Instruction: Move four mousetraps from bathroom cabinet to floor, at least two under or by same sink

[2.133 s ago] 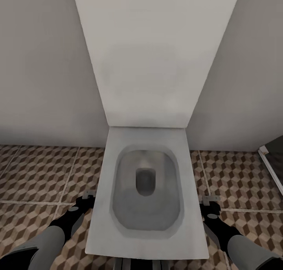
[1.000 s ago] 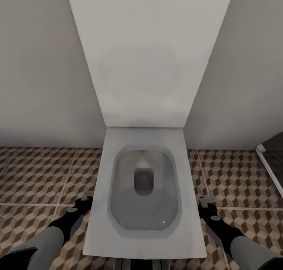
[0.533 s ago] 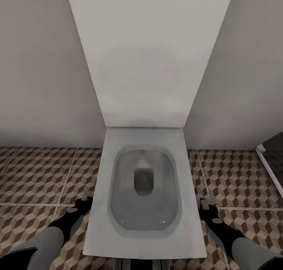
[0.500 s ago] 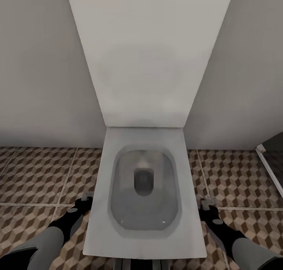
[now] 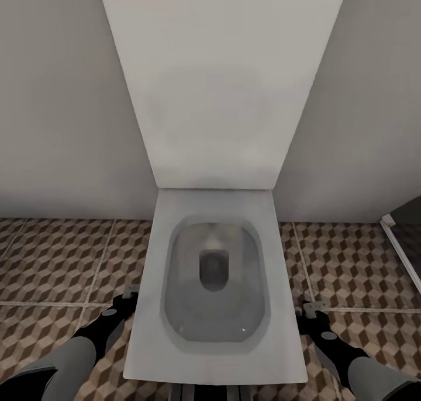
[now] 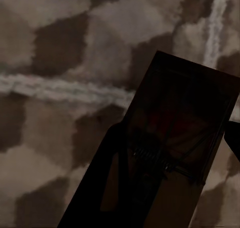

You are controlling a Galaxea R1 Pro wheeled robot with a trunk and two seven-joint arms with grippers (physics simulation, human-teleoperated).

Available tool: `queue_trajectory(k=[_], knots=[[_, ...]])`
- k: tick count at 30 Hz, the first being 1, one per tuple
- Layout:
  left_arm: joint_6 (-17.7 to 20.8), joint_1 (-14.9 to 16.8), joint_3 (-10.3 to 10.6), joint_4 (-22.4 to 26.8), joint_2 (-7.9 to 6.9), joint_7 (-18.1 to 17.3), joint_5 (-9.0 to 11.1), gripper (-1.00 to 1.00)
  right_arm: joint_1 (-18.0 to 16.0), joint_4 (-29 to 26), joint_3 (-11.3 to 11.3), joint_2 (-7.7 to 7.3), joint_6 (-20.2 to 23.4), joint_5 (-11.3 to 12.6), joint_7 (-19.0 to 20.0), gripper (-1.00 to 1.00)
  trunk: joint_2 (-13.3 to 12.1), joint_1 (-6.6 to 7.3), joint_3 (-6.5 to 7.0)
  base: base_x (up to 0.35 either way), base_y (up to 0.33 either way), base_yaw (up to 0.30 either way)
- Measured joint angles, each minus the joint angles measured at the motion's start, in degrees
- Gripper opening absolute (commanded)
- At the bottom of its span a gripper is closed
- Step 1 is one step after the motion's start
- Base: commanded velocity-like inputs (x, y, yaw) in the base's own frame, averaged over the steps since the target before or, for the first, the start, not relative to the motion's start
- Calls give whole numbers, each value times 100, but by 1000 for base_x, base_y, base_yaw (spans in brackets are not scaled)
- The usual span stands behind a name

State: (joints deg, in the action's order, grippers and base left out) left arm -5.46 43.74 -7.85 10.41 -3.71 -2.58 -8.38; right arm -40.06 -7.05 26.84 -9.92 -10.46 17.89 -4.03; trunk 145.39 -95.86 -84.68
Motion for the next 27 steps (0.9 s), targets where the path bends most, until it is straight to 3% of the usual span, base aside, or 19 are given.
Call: queue_trajectory(k=[27], knots=[[-266,0,-9,-758,-5,-9,18,-100,0,234,0,73,-93,-6,7,-100,0,0,0,0,0,0]])
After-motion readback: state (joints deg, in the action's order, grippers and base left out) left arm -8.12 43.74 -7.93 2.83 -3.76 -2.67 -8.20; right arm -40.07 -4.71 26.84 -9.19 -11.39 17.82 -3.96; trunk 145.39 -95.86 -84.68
